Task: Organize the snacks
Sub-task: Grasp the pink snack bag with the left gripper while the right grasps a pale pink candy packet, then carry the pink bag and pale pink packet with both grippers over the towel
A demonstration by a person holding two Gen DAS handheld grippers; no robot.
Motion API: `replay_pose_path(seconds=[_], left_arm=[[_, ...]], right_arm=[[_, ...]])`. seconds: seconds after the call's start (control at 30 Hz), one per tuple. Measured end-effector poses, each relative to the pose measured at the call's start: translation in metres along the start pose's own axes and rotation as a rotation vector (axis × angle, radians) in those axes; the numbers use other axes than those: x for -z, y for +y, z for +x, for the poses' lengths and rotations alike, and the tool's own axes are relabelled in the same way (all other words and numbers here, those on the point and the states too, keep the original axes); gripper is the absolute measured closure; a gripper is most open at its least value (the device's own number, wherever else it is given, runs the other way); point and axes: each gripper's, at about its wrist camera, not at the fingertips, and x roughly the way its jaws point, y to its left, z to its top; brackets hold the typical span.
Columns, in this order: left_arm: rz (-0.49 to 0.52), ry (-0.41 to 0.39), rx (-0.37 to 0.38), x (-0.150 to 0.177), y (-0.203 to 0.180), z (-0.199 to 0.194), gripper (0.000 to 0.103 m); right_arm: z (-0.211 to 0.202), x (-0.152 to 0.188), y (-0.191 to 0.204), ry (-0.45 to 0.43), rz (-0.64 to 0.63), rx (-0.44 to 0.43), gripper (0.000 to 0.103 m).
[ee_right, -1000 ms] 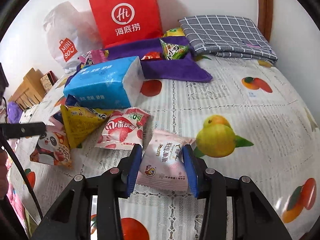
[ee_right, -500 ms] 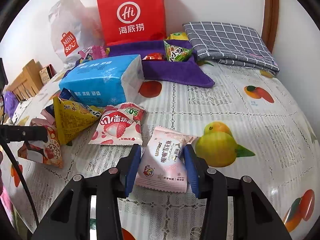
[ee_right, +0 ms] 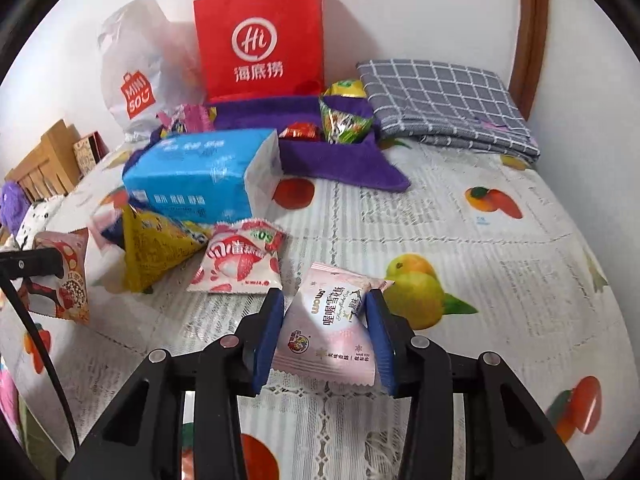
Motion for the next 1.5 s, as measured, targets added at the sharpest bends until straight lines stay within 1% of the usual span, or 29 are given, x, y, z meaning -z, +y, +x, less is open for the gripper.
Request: replay_pose_path(seconds=[0.23,0.37,0.47,0.7,0.8,0.97,1.07,1.13,1.23,1.4,1.5], left_arm=[[0.007,-0.052,0.025,-0.005,0.009,-0.014,0.055],[0.022,-0.077,0.036,-0.016,0.009,-0.019,0.055],[0.040,-0.101,0.033,-0.026,0.006,-0.021,0.055],[0.127,-0.173,0.001,-0.062,-0.010,-0.019,0.055],[0.145,-0.189,0.020,-0.080,-0.014,-0.013,0.055],[0.164,-0.192,0.024,-0.108,-0.019,0.002,0.055],[0.158,-0.203,0.031,-0.125,-0.015,0.011,0.055],[0.155,-0.218,0.020,-0.133,-0.010,0.015,0.055],[0.140,-0.226,0.003,-0.139,-0.001,0.023,0.055],[0.097,-0.215,0.021,-0.138,0.019,0.034,0.055],[0.073,-0.230,0.006,-0.138,0.026,0.036,0.055]], right_arm=[[-0.018,-0.012,0.009,-0.020,0.021,-0.008,0.061],[-0.022,-0.023,0.017,-0.031,0.031,-0.037,0.061],[-0.024,-0.036,0.024,-0.049,0.035,-0.054,0.061],[-0.023,-0.075,0.035,-0.103,0.071,-0.096,0.061],[-0.018,-0.090,0.038,-0.119,0.069,-0.095,0.061],[-0.004,-0.110,0.040,-0.127,0.061,-0.093,0.061],[0.008,-0.120,0.040,-0.123,0.061,-0.088,0.061],[0.015,-0.127,0.041,-0.122,0.059,-0.093,0.062],[0.025,-0.136,0.043,-0.128,0.049,-0.103,0.061],[0.045,-0.151,0.047,-0.126,0.050,-0.113,0.061],[0.053,-0.163,0.049,-0.129,0.045,-0.124,0.061]])
